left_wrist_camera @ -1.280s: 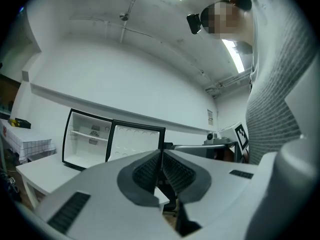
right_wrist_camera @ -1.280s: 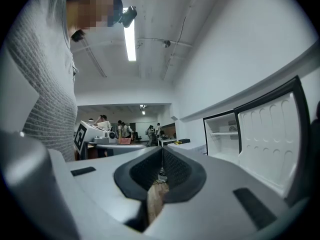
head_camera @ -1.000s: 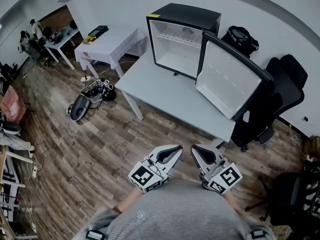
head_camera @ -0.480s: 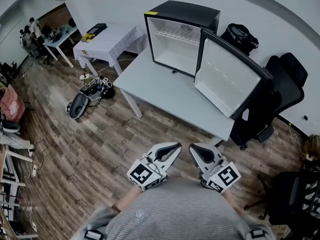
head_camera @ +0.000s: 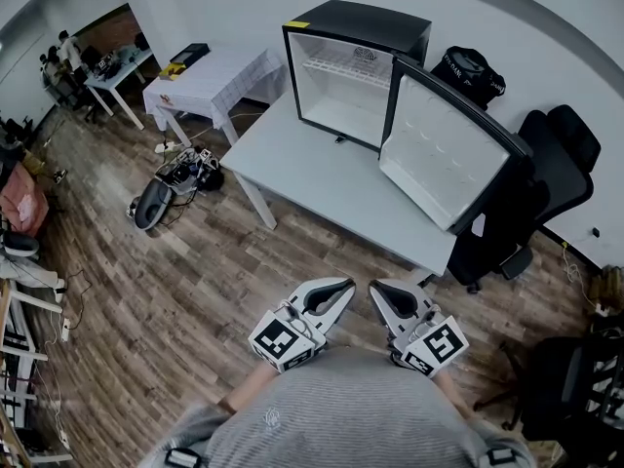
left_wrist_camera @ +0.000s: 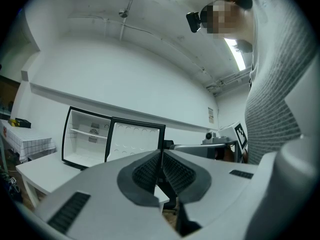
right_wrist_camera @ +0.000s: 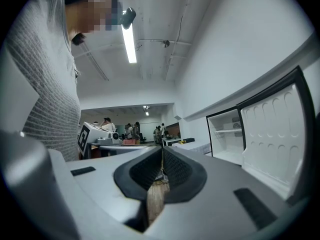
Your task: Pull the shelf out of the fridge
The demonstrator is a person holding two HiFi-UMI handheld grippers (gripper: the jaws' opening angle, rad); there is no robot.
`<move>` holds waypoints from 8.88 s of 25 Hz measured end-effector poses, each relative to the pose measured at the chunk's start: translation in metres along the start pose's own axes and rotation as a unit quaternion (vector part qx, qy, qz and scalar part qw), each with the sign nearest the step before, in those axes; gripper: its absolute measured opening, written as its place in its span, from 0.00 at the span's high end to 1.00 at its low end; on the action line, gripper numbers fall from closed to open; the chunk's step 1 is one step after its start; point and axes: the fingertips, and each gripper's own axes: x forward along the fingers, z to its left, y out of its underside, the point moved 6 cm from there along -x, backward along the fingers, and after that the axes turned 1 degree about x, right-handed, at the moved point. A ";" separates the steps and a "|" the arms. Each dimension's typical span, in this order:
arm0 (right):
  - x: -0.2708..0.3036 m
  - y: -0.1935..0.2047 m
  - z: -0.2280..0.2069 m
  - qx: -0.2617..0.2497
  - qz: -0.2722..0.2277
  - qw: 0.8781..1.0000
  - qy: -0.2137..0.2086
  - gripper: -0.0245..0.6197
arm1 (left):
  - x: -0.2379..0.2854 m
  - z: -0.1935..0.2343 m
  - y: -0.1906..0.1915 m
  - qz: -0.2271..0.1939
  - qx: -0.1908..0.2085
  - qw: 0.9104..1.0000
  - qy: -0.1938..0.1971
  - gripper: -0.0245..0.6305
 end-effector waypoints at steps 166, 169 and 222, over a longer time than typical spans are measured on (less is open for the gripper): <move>0.319 -0.052 -0.320 -0.030 0.034 0.986 0.161 0.94 | 0.379 0.557 0.026 -0.048 -0.601 0.797 0.029 0.79; 0.318 -0.053 -0.321 -0.033 0.033 0.986 0.162 0.94 | 0.382 0.562 0.028 -0.052 -0.606 0.794 0.019 0.79; 0.309 -0.047 -0.329 -0.020 0.048 0.983 0.174 0.94 | 0.446 0.615 0.041 -0.094 -0.627 0.769 -0.086 0.79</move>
